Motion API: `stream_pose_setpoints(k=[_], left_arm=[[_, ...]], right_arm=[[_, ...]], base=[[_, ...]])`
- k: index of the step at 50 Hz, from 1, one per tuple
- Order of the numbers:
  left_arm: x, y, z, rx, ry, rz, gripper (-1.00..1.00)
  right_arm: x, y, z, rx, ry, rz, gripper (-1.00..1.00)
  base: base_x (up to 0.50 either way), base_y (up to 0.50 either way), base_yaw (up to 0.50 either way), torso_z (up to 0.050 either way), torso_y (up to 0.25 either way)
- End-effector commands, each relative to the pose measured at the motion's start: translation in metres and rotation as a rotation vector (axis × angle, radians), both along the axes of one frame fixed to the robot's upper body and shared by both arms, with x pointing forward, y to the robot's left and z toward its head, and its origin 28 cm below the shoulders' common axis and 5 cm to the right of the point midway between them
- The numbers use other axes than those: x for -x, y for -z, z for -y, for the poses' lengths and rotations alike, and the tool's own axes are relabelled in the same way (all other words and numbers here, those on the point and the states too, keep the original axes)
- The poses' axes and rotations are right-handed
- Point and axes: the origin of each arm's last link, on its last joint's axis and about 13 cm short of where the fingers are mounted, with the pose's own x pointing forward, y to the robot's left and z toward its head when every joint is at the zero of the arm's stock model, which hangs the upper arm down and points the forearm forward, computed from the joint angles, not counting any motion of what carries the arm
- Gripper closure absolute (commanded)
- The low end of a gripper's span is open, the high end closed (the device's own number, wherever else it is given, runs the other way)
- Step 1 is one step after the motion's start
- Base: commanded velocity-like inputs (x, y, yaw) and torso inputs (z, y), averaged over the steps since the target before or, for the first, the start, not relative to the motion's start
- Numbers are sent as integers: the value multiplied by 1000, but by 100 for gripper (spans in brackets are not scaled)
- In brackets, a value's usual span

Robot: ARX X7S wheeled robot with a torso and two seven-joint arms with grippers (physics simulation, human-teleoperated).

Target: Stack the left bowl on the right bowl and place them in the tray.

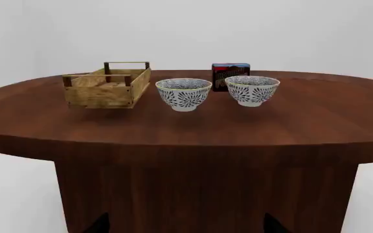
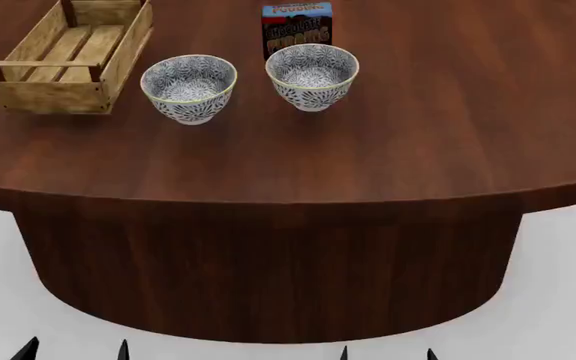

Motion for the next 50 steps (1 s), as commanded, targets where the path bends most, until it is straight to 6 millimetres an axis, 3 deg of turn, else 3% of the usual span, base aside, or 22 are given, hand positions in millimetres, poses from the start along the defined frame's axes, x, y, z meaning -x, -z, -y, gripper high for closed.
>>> stream_pose_setpoints(k=[1,15,17,19,21,22,24,26,31,36,42,50], left_arm=[[0,1,0,-15,0,0,-100],[3,-6,2,30,46,19,-100],[-5,-10,0,14,11,47,-100],[-7,-28,0,15,21,120,-100],[-8,-59,-1,45,19,187,-100],[-9,-84,-1,69,13,252,-100],[-8,-118,-1,89,12,309,-100],[-9,-142,-1,119,24,369,-100],[-8,-173,-1,138,51,412,-100],[-18,-190,-4,135,17,463,-100],[-22,-178,-9,161,16,439,-100],[-20,-179,-7,102,13,431,-100]], right_arm=[[0,0,-1,0,0,0,-100],[0,1,0,6,-3,16,-100],[-3,-4,4,92,47,-12,-100],[-4,-29,5,132,46,31,-100],[-4,-57,7,171,64,83,-100],[-3,-85,8,193,67,153,-100],[0,-121,8,236,73,223,-100],[3,-145,7,242,61,275,-100],[5,-174,5,268,46,305,-100],[3,-185,7,248,20,337,-100],[3,-173,11,227,14,329,-100],[1,-174,8,244,8,296,-100]], base=[[0,0,0,0,0],[0,0,0,49,0],[0,0,0,50,0],[0,0,0,50,0],[0,0,0,50,0],[0,0,0,50,0],[0,0,0,50,0],[0,0,0,50,0],[0,0,0,50,0],[0,0,0,50,0],[0,0,0,50,0],[24,312,0,42,0]])
